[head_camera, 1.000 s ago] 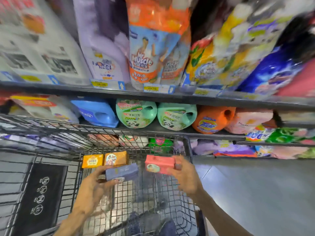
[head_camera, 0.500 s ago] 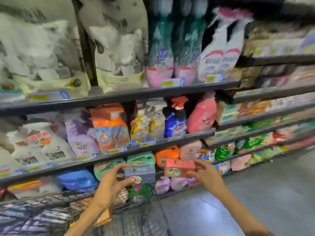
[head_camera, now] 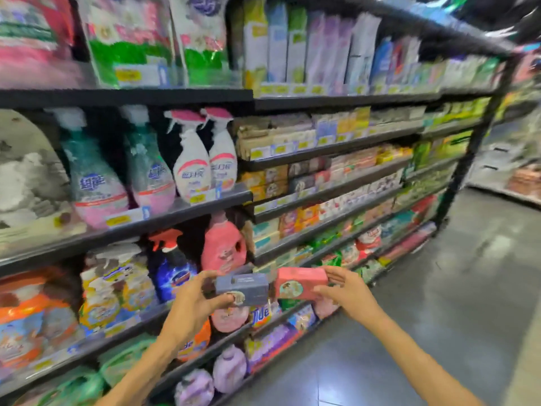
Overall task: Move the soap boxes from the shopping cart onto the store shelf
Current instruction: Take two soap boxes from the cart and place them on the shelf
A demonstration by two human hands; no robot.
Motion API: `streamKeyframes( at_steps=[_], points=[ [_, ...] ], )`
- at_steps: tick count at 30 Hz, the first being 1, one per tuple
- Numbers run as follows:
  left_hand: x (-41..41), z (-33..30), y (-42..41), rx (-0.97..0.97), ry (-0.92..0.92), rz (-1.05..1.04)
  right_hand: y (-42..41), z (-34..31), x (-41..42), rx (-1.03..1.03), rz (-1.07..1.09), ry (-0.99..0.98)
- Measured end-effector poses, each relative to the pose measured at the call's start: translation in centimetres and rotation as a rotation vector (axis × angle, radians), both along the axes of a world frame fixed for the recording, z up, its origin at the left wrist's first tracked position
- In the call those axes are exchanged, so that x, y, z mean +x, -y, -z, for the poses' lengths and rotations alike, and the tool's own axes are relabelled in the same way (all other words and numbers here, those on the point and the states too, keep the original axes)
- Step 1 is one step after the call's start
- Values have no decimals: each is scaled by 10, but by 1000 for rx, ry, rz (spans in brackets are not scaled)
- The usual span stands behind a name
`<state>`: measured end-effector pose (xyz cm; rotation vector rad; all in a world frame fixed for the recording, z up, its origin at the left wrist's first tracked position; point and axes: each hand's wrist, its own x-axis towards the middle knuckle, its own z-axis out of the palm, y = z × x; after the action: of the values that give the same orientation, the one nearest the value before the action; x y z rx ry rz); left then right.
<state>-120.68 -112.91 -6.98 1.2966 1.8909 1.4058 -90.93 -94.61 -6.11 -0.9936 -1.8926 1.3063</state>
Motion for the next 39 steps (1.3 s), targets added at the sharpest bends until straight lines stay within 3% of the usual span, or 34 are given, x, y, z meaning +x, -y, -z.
streamKeyframes(
  at_steps=[9, 18, 28, 39],
  points=[
    [91, -30, -162, 23, -163, 147, -120, -29, 142, 155, 156, 100],
    [139, -47, -321, 102, -138, 202, -235, -48, 192, 164, 285, 63],
    [113, -60, -474, 128, -116, 169, -396, -67, 166, 169, 230, 23],
    [66, -66, -518, 116, -170, -204, -545, -58, 59, 166, -75, -33]
  ],
)
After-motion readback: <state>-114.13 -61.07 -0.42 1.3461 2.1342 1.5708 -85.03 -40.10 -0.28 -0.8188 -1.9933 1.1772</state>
